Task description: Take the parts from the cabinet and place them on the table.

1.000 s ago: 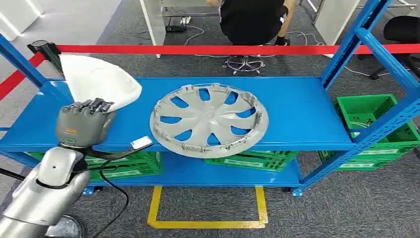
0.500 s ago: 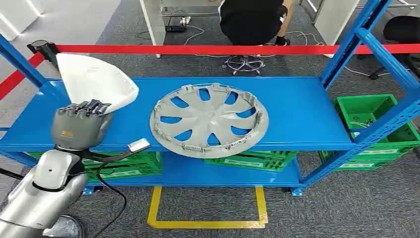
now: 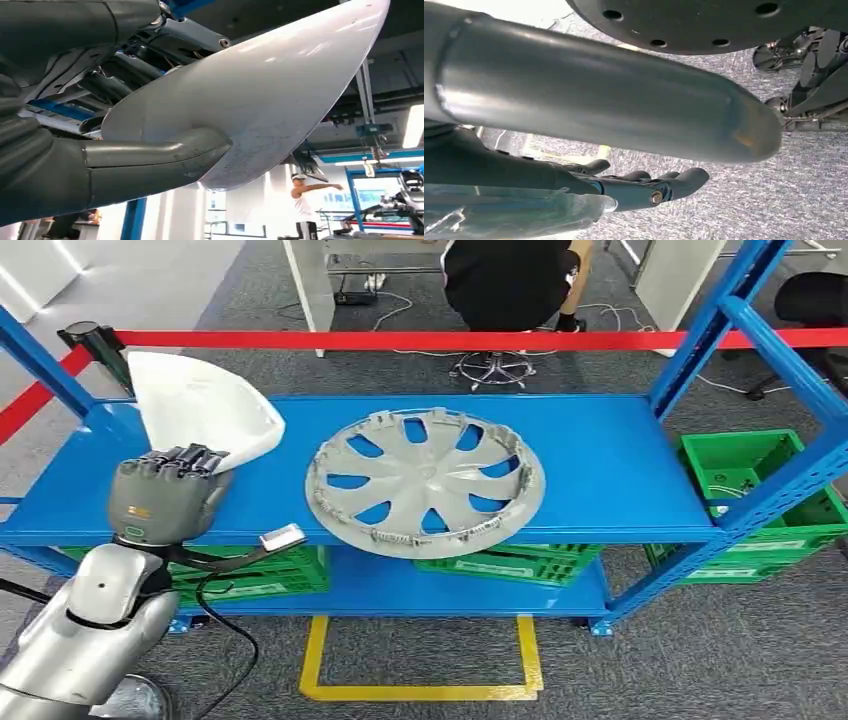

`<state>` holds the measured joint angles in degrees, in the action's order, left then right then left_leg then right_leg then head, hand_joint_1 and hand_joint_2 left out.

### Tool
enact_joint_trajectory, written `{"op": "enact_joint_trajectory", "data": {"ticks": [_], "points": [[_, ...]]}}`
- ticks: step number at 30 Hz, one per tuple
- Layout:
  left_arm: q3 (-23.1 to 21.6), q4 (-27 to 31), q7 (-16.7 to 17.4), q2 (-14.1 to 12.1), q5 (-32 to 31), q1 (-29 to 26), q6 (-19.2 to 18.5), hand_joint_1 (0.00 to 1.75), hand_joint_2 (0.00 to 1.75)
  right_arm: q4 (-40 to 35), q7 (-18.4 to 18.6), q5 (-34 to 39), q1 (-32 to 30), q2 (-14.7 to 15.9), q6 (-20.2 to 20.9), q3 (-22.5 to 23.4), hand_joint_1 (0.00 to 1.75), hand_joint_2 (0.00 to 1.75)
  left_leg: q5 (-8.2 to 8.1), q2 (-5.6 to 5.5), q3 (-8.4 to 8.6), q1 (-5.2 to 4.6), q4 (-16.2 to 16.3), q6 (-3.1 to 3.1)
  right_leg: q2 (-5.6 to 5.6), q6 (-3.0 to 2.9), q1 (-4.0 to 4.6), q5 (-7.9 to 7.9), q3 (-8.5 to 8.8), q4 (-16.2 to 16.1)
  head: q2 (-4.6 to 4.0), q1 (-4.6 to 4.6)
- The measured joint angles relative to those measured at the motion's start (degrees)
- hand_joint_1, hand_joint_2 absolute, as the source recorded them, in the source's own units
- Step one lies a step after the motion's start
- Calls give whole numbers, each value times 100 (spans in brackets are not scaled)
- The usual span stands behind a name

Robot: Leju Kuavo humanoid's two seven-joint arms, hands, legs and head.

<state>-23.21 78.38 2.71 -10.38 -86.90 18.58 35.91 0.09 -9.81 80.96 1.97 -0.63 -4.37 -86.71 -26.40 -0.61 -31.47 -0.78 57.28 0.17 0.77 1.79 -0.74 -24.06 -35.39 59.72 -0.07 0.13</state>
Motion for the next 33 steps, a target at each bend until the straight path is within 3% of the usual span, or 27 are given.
{"op": "enact_joint_trajectory", "data": {"ticks": [2,3,4,6,8,9,10,11,13,14,15,16,17,22,23,24,25,26,27,28,30,31,32,33], "points": [[0,22,0,0,0,0,2,175,175,0,0,0,1,-2,0,0,0,0,16,0,-13,-14,-3,42,1,36,-12,23,14,-43,0,-2],[0,35,0,0,0,1,2,175,175,0,0,0,0,-2,0,0,0,0,83,2,-5,-4,-37,77,5,83,1,75,23,-74,0,0],[0,52,0,13,0,1,2,175,175,0,0,0,2,0,-2,0,0,0,165,29,23,88,-149,97,4,94,20,13,-21,-14,0,-2],[0,68,-2,31,0,1,2,175,175,0,0,-2,1,0,-2,0,0,0,199,47,2,109,-168,124,-20,143,48,-368,-204,425,2,55],[2,68,-2,26,0,-42,0,175,175,0,2,-2,2,0,0,0,0,0,211,63,-26,122,-166,117,-28,193,2,-801,-535,1319,2,57],[2,68,-2,28,2,-63,-9,175,175,-2,9,-4,2,0,-2,0,0,0,220,69,-38,132,-163,102,-29,221,-9,-879,-635,1592,2,61],[2,66,-2,28,2,-87,-18,175,175,-2,9,-7,1,0,-2,0,0,0,230,70,-47,148,-162,87,-32,242,-24,-799,-600,1574,2,59],[2,66,-2,26,2,-100,-24,175,175,-2,13,-7,2,0,-4,0,0,0,241,70,-56,172,-158,66,-34,266,-42,-615,-448,1319,2,57],[2,66,-2,31,4,-105,-46,175,175,-2,26,-7,9,2,-39,0,0,0,241,67,-72,236,-126,-14,-51,347,-98,-154,140,284,2,61],[13,68,-2,26,13,-102,-52,175,175,-9,26,-7,29,-2,-50,0,0,0,240,63,-93,243,-97,-75,-39,425,-98,-289,327,-51,2,72],[31,66,-2,17,20,-99,-66,175,175,-26,26,-7,47,-22,-55,0,0,0,250,48,-141,213,-72,-122,2,315,-64,-213,361,-32,2,110],[39,66,-2,15,33,-101,-85,175,175,-28,28,-7,60,-22,-59,0,0,0,273,46,-156,188,-42,-155,1,230,-89,-237,305,-33,2,92],[42,66,-2,15,35,-102,-88,175,175,-28,29,-7,66,-20,-61,0,0,0,304,39,-172,190,-44,-180,7,176,-81,-236,272,8,2,77],[39,66,-2,13,35,-100,-92,175,175,-28,28,-7,68,-20,-61,2,0,0,321,37,-177,191,-53,-191,6,159,-74,-235,254,21,2,79],[39,66,-2,20,37,-105,-105,175,175,-28,37,-7,67,-20,-61,0,0,0,334,37,-193,205,-51,-219,5,100,-71,-210,218,31,2,85],[53,66,0,4,50,-104,-149,175,175,-28,42,-7,86,-20,-63,2,0,0,-33,53,-348,214,230,-248,-1,-55,-69,-118,114,19,2,66],[72,66,2,4,52,-102,-177,175,175,-28,42,-7,86,-20,-63,2,0,0,-693,53,-743,195,1306,-247,-4,-114,-31,-18,-32,19,2,55],[77,66,2,2,52,-110,-199,175,175,-28,42,-7,86,-20,-61,2,0,0,-841,53,-852,184,1670,-232,-7,-119,-11,28,-95,20,2,53],[83,66,2,2,52,-120,-206,175,175,-28,44,-7,86,-20,-61,2,0,0,-826,53,-837,171,1786,-204,-8,-127,10,83,-163,21,0,52],[90,66,2,4,52,-121,-206,175,175,-28,44,-7,87,-20,-61,2,0,0,-673,52,-702,156,1649,-165,-9,-135,29,137,-228,21,2,55],[101,68,2,4,52,-113,-208,175,175,-28,44,-7,94,-20,-63,2,0,0,-280,52,-160,105,846,-56,-6,-130,58,246,-345,21,2,52],[107,68,2,4,52,-99,-210,175,175,-31,44,-7,96,-20,-63,2,0,0,-232,52,174,72,369,3,-4,-115,58,298,-384,21,2,55],[116,76,2,7,57,-78,-221,175,175,-33,42,-9,98,-20,-66,2,0,0,-376,59,396,40,-28,23,0,-79,89,341,-427,24,2,52],[122,83,9,7,68,-84,-227,175,175,-33,44,-13,95,-20,-66,2,0,0,-297,63,343,37,-5,-53,-9,-54,72,407,-421,-11,2,81]]}}
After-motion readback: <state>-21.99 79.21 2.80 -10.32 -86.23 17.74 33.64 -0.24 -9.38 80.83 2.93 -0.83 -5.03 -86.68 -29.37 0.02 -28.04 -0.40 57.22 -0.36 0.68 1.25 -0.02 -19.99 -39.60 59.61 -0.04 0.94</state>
